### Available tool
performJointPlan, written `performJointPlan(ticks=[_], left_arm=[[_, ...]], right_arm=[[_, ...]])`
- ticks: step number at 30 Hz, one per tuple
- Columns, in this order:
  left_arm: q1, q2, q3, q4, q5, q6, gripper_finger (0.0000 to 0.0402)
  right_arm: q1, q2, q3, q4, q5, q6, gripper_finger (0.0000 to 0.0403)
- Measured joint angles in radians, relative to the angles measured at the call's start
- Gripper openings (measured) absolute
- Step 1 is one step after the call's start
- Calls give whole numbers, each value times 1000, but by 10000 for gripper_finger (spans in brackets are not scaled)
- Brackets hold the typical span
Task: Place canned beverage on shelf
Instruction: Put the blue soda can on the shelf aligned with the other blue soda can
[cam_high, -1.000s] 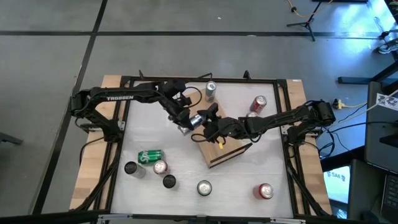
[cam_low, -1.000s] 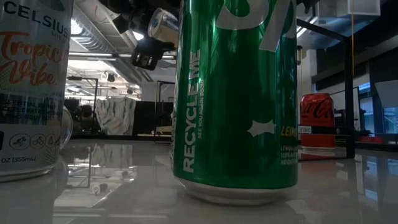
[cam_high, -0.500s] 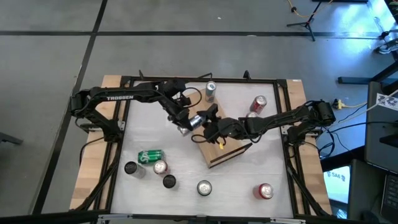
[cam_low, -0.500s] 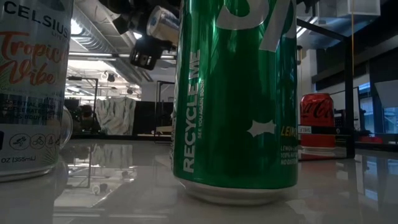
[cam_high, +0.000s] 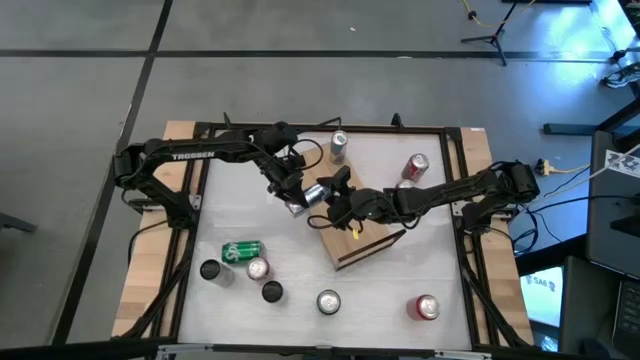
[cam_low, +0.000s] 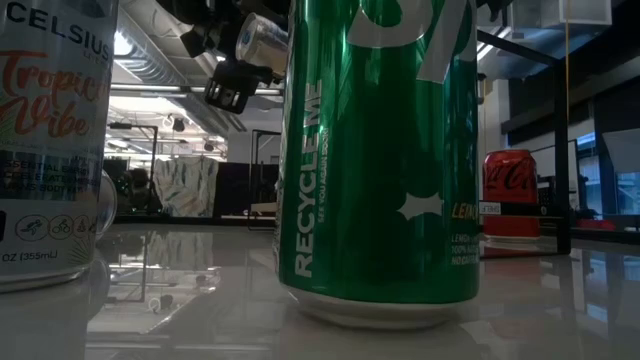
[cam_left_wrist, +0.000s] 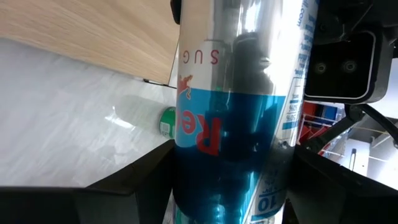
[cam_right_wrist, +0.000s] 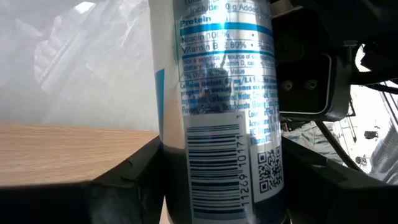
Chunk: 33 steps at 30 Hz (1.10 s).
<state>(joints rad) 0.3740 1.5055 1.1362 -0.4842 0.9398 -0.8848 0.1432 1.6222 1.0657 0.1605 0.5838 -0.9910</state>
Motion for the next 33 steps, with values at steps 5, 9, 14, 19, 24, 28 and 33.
performJointPlan(ticks=[5, 9, 14, 19, 24, 28, 33], left_arm=[[-14, 0, 0, 13, -35, -4, 254], [-23, 0, 0, 17, -56, -3, 254], [-31, 0, 0, 18, -54, 58, 260], [-42, 0, 0, 23, -49, 138, 290], [-56, 0, 0, 24, -68, 163, 325], [-48, 0, 0, 30, -68, 193, 337], [-30, -12, -1, 31, -16, 214, 335]], right_arm=[[-8, 0, -2, -1, 2, -7, 240], [-19, 0, -2, -4, 0, -8, 240], [-18, 0, -2, -5, -1, -7, 240], [-19, 0, -2, -1, -2, -4, 240], [-19, 0, -2, -1, 0, -4, 240], [-19, 0, -2, -1, 0, -2, 240], [-19, -1, -2, 8, 0, 8, 240]])
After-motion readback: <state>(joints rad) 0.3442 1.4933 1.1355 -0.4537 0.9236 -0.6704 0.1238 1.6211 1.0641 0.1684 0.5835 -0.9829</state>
